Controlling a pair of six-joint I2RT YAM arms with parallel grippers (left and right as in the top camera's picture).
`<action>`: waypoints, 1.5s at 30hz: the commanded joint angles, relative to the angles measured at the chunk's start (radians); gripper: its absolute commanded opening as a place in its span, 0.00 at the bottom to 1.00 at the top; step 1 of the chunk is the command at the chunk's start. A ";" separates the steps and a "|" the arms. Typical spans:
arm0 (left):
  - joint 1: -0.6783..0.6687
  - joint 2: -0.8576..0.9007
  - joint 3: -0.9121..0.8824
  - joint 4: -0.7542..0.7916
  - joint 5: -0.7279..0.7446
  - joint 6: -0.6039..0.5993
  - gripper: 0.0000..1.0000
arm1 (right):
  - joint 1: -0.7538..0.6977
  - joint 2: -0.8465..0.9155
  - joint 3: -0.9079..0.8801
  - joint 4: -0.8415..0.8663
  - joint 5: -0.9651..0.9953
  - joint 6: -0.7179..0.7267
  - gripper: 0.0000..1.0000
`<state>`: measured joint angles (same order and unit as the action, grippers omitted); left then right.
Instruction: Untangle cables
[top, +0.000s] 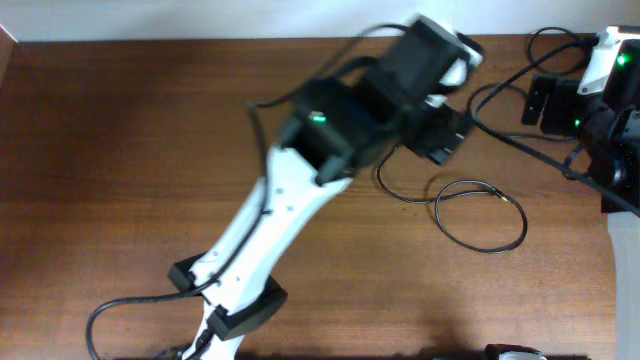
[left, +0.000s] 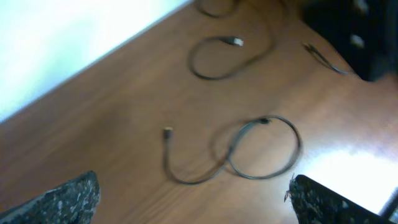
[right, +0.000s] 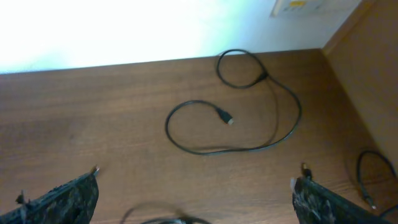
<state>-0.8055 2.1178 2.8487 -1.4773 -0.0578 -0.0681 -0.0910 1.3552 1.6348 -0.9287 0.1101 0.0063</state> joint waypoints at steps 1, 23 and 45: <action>0.080 -0.004 0.084 -0.068 -0.037 0.016 0.99 | 0.022 0.046 0.000 -0.034 -0.058 0.029 0.98; 0.161 -0.090 0.118 -0.158 -0.079 0.016 0.99 | 0.335 0.111 -0.616 0.238 -0.058 0.169 0.99; 0.161 -0.169 0.118 -0.211 -0.134 0.016 0.99 | 0.468 0.350 -0.724 0.567 0.037 0.148 0.99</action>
<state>-0.6468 2.0026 2.9559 -1.6871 -0.1585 -0.0681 0.3813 1.7435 0.9104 -0.3618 0.0963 0.1570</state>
